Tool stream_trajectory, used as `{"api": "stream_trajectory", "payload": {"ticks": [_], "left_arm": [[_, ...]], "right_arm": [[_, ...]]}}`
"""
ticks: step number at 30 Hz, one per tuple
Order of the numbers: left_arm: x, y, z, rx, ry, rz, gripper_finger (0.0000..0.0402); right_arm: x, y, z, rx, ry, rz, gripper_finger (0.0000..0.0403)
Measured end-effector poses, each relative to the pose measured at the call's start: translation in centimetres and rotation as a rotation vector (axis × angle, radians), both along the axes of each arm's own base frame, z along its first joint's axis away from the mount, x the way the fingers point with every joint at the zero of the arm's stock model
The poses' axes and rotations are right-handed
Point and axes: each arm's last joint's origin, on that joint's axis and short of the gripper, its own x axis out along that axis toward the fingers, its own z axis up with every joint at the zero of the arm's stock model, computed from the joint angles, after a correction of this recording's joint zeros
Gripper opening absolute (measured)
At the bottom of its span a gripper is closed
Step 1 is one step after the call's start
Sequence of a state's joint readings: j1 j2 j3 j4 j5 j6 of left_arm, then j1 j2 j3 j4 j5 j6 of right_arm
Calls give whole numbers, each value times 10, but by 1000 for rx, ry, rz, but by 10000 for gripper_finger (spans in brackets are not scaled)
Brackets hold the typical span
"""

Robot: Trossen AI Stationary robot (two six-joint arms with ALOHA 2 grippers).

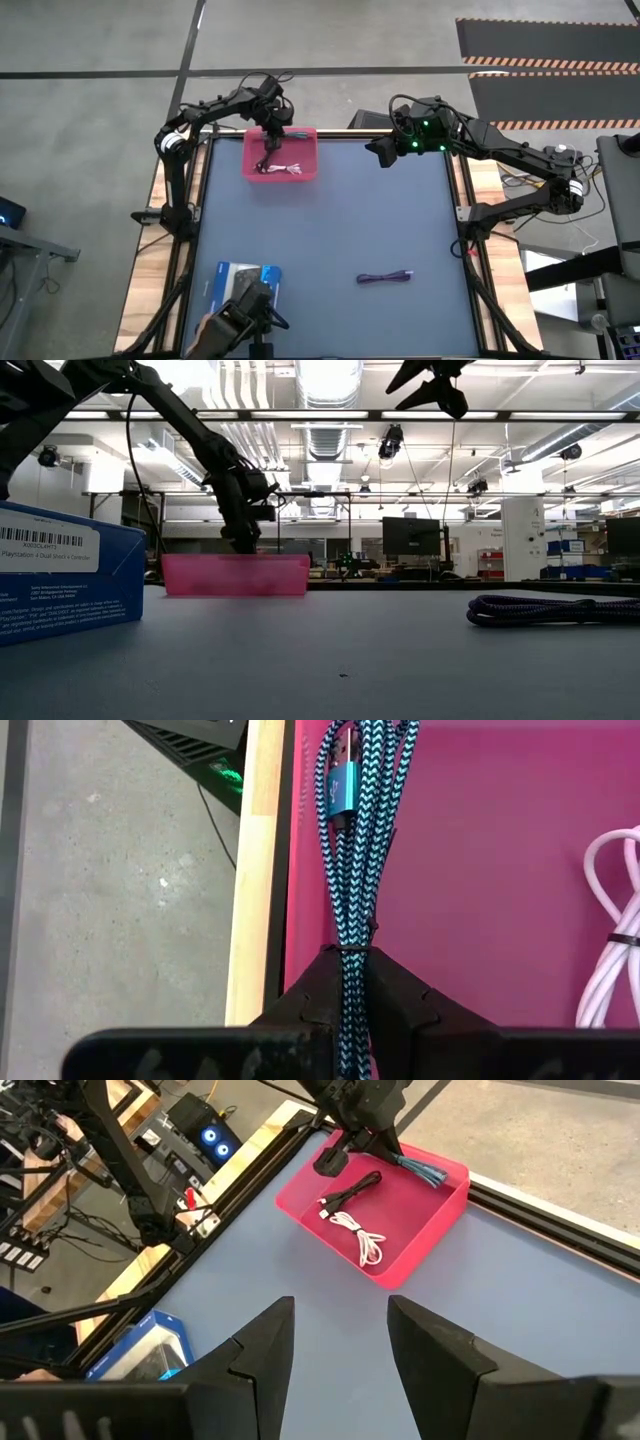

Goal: Pick and place USB-C Cables
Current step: Put the blue charger cable into the pink bin, then put the violet charger cable into the pink bin

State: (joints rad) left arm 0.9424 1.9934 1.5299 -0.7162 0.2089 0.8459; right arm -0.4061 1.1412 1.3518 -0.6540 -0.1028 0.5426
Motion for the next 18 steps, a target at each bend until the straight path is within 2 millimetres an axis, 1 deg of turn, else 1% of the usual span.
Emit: {"api": "stream_trajectory", "payload": {"ticks": [5, 13, 18], "left_arm": [[0, 0, 0, 1, 3, 3, 22], [-1, 1, 0, 9, 21, 38, 79], [-1, 0, 0, 7, 22, 40, 92]], "right_arm": [[0, 0, 0, 0, 0, 0, 153], [0, 0, 0, 0, 0, 0, 153], [0, 0, 0, -1, 1, 1, 153]]}}
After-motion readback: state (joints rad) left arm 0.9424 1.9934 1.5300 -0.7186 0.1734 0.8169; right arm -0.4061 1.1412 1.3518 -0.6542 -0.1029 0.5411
